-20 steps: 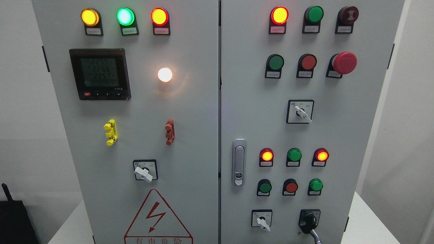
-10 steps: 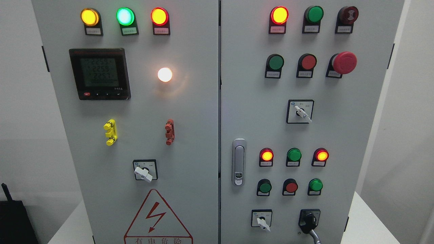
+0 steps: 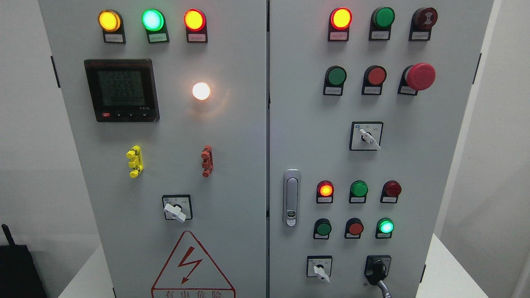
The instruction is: Trip black knob to open circuit
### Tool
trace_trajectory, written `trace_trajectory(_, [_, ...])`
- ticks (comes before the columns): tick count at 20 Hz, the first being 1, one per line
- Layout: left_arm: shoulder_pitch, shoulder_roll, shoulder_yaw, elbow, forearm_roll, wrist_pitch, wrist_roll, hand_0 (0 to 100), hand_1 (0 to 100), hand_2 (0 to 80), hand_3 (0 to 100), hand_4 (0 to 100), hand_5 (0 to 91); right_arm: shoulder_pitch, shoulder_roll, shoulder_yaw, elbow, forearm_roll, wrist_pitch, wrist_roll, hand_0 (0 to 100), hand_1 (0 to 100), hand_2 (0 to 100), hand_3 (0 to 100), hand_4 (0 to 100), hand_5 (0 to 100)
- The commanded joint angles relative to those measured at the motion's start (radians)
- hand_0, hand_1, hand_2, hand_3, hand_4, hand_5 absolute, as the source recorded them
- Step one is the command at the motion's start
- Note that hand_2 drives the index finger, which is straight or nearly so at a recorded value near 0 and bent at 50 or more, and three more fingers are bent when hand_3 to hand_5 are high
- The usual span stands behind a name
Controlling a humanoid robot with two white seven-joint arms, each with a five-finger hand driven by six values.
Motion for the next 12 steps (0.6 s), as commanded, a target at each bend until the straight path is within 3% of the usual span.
trace_trajectory(1, [-0.002,-0.002,0.001,0.0,0.002,-0.001,0.0,12,39,0.0,0,0,0.0,-0.026,0.004,0.035,-0.054,0.004,-0.021,0.025,77,83,0,91,96,99])
trace_trajectory(12, [-0.004,-0.002,0.001,0.0,0.002,-0.001,0.0,12,39,0.0,0,0,0.0,-0.022,-0.003,0.025,-0.055,0.003,-0.023,0.024,77,83,0,90,96,99])
